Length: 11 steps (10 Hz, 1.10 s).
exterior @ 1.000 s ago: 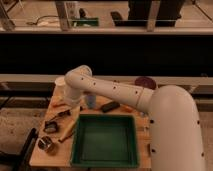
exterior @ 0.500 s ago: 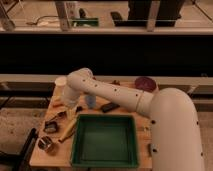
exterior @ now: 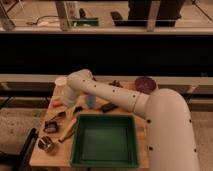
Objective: Wipe red bowl with brush
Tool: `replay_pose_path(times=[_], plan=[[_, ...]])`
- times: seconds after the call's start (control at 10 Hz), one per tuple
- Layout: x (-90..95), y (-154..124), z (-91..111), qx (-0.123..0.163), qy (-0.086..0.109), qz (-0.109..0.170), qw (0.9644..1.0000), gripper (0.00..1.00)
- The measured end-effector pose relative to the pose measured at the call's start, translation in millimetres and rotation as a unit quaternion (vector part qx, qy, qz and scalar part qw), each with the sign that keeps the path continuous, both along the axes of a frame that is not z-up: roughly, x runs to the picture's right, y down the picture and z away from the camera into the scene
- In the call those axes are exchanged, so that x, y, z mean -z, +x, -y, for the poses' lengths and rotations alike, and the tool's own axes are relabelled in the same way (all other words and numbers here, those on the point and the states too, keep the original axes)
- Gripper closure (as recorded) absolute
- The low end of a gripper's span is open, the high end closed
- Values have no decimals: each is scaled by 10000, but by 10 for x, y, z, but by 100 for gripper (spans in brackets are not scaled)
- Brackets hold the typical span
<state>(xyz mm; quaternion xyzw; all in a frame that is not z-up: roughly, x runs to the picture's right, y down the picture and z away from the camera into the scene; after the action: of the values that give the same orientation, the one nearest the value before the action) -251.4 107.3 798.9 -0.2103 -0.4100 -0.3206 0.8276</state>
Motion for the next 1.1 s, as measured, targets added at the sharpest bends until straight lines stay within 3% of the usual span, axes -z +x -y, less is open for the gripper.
replay_pose_path(times=[0.4, 0.8, 1.1], plan=[[-219, -30, 108, -75, 115, 111, 9998, 20], [-418, -68, 17, -65, 137, 66, 9999, 20], [-509, -133, -85, 115, 147, -96, 9998, 20]])
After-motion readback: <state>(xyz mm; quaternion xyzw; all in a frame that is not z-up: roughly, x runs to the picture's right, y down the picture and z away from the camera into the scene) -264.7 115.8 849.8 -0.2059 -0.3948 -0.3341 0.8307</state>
